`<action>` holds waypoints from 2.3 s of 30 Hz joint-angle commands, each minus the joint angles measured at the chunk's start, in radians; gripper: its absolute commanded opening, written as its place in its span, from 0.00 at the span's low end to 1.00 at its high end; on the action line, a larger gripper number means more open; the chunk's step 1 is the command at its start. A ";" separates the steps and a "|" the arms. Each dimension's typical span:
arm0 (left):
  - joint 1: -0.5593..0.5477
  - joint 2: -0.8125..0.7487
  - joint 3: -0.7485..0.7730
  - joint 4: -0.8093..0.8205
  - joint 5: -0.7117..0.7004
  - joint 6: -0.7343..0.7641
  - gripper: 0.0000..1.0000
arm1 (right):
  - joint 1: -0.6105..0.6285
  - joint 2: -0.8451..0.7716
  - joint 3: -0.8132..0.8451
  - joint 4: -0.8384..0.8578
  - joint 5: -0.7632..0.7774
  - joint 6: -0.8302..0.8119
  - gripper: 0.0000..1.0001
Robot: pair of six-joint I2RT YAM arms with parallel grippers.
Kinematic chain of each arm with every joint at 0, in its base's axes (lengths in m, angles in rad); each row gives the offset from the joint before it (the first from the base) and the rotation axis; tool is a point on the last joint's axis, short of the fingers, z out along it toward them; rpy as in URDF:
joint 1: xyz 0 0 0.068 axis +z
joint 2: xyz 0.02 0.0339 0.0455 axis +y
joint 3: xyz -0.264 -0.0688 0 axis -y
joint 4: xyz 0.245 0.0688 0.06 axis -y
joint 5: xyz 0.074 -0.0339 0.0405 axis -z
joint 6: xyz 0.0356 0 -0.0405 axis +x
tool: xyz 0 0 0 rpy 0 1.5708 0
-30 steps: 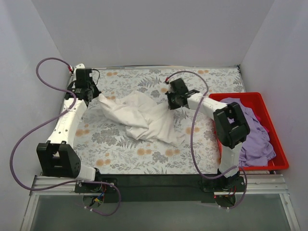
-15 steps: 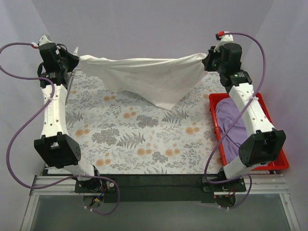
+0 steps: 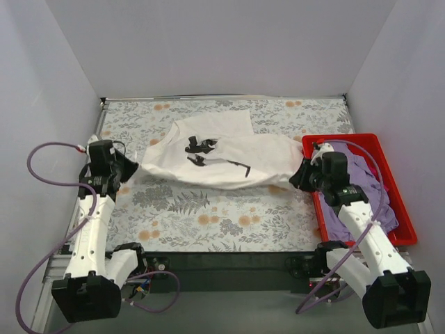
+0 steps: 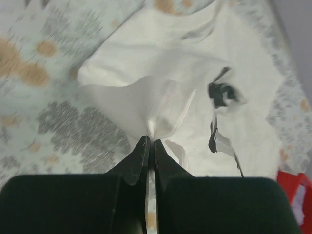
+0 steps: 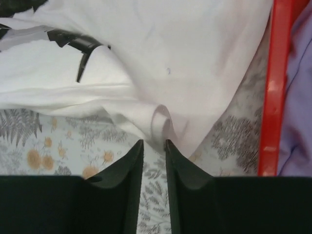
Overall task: Fold and stack the t-shirts
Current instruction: Flatten the tshirt out
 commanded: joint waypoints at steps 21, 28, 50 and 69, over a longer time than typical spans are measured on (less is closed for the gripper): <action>-0.240 0.422 0.203 -0.031 0.076 0.147 0.77 | 0.215 0.370 0.184 -0.116 -0.008 -0.028 0.61; -0.266 0.757 0.320 0.102 0.006 0.162 0.73 | 0.330 0.548 0.259 -0.115 0.035 -0.003 0.61; 0.050 0.345 -0.275 0.028 0.052 -0.062 0.70 | 0.387 0.456 -0.041 -0.203 -0.104 0.083 0.64; -0.250 0.657 0.285 0.106 -0.066 0.321 0.59 | 0.347 0.387 0.209 -0.296 0.000 -0.066 0.62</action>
